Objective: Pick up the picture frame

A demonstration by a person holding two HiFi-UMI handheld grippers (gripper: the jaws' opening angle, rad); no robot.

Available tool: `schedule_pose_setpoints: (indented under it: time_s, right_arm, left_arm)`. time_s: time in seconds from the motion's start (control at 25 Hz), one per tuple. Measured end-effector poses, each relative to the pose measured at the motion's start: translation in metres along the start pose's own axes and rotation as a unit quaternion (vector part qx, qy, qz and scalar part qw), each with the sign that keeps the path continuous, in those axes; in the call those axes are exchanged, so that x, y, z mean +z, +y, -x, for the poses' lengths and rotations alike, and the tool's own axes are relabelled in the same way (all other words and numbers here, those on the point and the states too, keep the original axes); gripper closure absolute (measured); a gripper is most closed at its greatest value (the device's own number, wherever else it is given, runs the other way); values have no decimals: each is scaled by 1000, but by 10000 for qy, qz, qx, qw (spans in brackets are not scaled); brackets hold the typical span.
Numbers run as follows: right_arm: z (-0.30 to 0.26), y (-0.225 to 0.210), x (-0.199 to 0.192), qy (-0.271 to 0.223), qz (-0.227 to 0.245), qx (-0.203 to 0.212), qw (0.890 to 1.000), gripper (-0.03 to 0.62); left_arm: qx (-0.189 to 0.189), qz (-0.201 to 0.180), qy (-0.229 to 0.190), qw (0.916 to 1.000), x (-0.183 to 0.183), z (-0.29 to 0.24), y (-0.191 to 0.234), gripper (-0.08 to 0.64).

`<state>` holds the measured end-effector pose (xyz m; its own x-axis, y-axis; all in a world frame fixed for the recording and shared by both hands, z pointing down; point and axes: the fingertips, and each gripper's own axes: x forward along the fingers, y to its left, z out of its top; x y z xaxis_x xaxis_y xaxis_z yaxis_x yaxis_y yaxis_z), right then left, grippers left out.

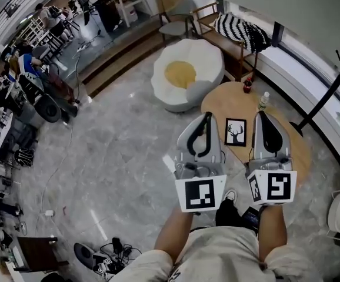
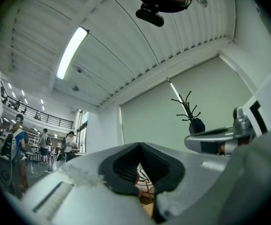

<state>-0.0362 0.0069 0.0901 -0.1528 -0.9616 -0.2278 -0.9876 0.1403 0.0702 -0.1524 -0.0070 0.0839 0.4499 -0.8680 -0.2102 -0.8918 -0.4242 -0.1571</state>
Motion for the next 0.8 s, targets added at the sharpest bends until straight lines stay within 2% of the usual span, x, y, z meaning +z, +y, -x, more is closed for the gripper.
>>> schedule_pose_setpoints:
  time_s: [0.44, 0.68, 0.8]
  right_arm:
    - [-79, -105, -35, 138, 45, -343, 9993, 591]
    - [-102, -152, -53, 222, 67, -567, 9981, 591]
    - [-114, -161, -63, 279, 68, -701, 9971, 591]
  left_arm:
    - [-451, 79, 63, 9989, -32, -138, -45, 555]
    - [-741, 76, 45, 9972, -44, -193, -73, 555]
    - [-852, 156, 52, 9962, -52, -211, -73, 555]
